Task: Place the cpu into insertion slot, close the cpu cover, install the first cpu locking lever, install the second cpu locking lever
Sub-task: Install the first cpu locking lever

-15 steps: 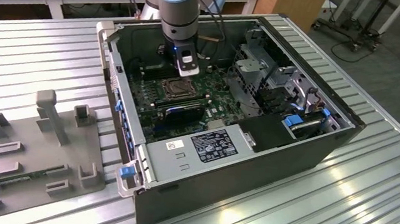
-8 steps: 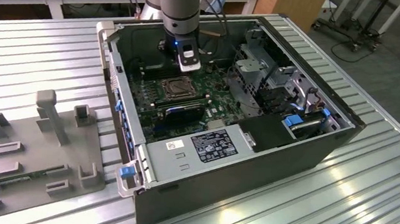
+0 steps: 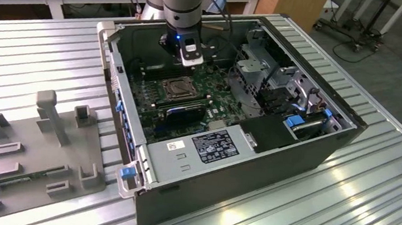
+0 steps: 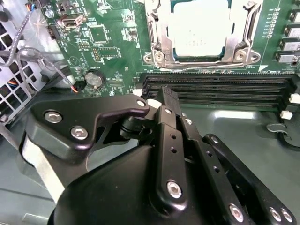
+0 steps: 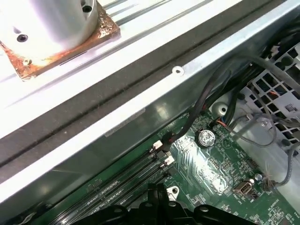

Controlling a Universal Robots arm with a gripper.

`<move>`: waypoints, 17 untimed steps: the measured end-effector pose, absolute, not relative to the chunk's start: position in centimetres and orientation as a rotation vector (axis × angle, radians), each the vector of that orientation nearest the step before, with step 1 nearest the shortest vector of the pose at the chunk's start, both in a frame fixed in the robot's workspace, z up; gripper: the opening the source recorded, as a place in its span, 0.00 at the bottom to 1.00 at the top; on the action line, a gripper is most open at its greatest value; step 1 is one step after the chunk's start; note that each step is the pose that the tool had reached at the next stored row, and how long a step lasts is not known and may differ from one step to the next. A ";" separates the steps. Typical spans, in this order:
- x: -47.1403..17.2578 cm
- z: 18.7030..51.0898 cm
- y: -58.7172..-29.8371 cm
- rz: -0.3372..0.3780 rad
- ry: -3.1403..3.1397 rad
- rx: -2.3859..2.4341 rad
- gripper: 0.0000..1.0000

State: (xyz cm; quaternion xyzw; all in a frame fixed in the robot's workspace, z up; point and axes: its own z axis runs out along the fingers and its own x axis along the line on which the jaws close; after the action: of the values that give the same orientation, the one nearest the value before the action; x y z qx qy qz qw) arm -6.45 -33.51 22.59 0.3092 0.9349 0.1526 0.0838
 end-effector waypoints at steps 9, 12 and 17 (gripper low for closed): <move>-6.5 22.6 -33.5 0.407 2.766 0.970 0.11; -6.5 22.6 -33.5 0.407 2.766 0.970 0.11; -6.5 22.6 -33.5 0.325 2.785 0.929 0.11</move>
State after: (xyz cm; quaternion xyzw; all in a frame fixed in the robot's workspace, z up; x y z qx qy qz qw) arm -6.46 -33.51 22.60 0.3133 0.9387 0.1095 0.0939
